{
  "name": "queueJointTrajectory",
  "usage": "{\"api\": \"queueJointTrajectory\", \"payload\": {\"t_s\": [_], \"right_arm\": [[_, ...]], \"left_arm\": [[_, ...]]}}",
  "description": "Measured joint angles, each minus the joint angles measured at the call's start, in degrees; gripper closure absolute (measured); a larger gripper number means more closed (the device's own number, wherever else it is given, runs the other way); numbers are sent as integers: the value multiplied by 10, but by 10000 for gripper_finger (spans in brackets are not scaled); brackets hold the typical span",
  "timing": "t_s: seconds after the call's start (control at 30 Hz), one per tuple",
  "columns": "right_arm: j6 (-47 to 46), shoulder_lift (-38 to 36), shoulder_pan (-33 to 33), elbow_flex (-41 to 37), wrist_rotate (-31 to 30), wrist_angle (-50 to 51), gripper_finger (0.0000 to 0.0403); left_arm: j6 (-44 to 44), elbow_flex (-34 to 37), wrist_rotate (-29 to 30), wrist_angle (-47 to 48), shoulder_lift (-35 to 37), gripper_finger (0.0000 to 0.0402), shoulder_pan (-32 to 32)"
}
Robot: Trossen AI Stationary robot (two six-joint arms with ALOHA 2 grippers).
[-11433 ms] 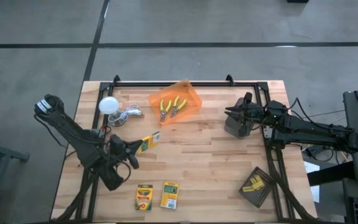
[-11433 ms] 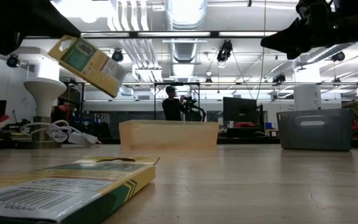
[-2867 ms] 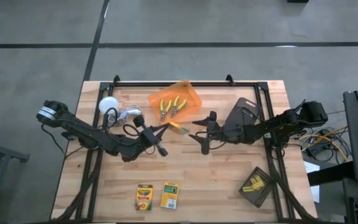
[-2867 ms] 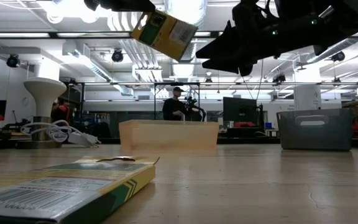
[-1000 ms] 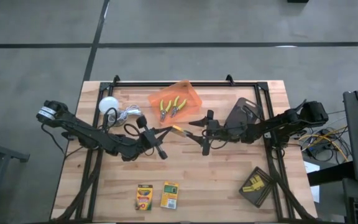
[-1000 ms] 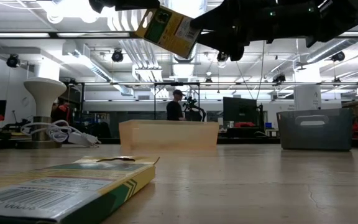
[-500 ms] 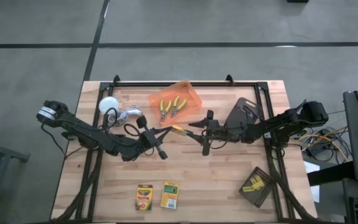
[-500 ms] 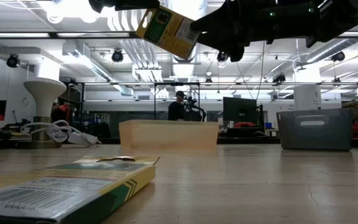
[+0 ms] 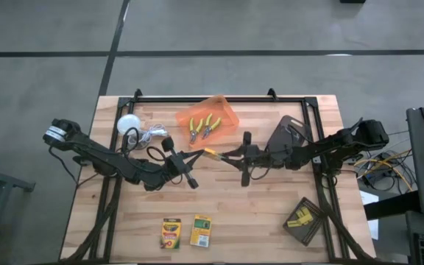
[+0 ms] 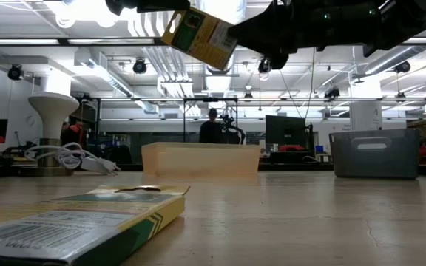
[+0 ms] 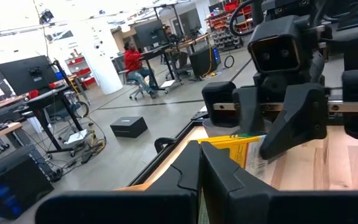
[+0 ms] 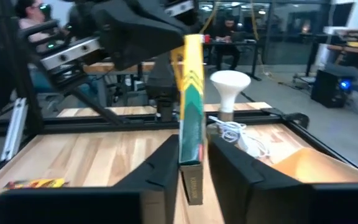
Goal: Pick & Place School Supplies
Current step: Put the crayon box into the light black bin
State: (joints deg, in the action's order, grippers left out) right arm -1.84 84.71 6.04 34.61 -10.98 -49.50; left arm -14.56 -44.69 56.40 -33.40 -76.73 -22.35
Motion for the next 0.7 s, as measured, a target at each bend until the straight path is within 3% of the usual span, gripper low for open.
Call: {"api": "queueJointTrajectory", "payload": {"t_s": [0.17,0.7], "right_arm": [[21,0,0,0,8,0,373],[25,0,0,0,8,0,367]], "left_arm": [[0,0,1,0,0,396,0],[0,0,0,0,0,396,0]]}}
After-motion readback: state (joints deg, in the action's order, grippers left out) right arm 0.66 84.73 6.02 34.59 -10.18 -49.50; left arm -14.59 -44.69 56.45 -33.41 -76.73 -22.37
